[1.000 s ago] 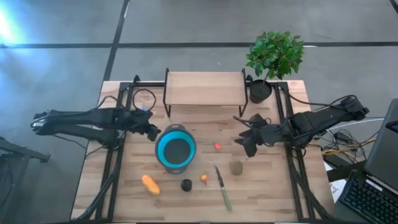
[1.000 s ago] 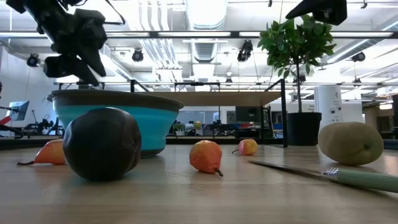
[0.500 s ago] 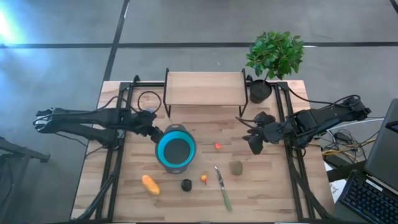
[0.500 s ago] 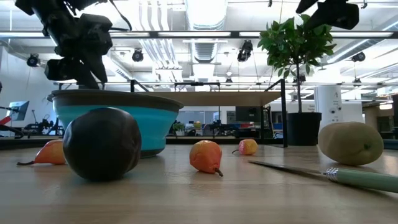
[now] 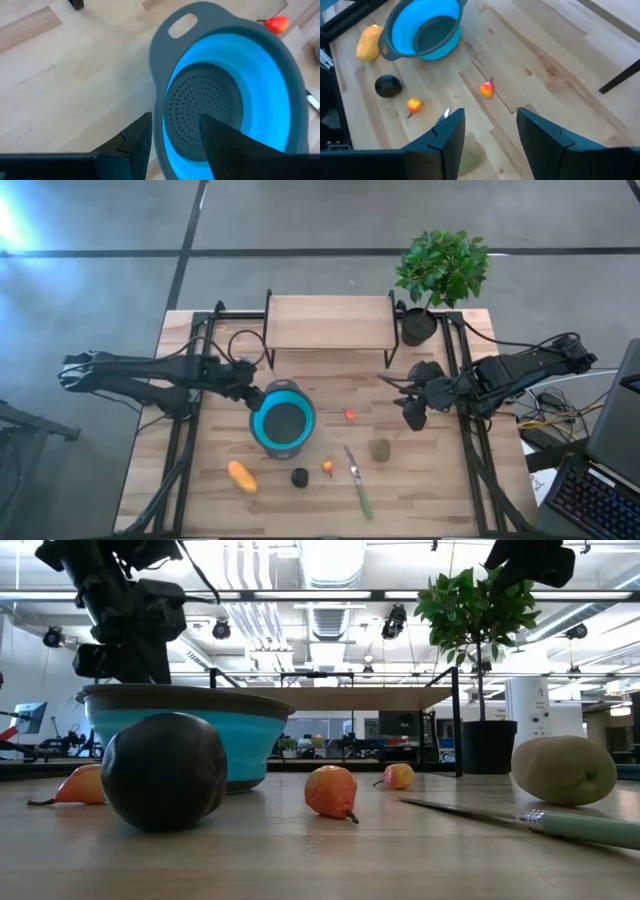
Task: Pick & Place Fruit
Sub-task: Put the blue strainer bowl on the shelf, then put the top orange pear into the blue strainer bowl
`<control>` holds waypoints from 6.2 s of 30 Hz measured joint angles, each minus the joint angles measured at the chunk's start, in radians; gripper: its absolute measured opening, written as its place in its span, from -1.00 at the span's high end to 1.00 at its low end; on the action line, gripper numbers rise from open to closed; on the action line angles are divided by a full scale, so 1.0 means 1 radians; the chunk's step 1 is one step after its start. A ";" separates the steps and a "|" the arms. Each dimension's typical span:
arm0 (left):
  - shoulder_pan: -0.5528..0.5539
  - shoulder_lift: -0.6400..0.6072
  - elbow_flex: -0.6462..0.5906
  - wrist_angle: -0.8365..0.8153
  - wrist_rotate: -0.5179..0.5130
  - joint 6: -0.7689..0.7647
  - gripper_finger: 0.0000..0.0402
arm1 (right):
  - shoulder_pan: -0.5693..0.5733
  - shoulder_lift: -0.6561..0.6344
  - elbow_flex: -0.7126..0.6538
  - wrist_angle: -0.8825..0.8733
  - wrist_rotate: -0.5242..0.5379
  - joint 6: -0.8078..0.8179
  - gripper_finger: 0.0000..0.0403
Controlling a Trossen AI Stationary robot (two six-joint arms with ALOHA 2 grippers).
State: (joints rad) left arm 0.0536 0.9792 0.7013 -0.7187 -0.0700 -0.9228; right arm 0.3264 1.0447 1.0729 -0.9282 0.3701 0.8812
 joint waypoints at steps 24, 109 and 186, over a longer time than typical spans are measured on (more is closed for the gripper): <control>0.000 0.166 -0.002 -0.015 0.011 -0.002 0.16 | 0.000 -0.002 0.000 -0.004 0.001 -0.055 0.43; 0.631 0.461 0.864 -0.307 0.192 0.246 0.88 | 0.000 -0.001 -0.063 -0.003 0.027 -0.077 0.50; 0.767 0.613 1.100 -0.415 0.338 0.467 0.16 | 0.000 -0.001 -0.063 0.021 0.026 -0.077 0.41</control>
State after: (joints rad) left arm 0.8203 1.5927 1.8018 -1.1332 0.2684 -0.4557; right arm 0.3267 1.0435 1.0096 -0.9070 0.3962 0.8040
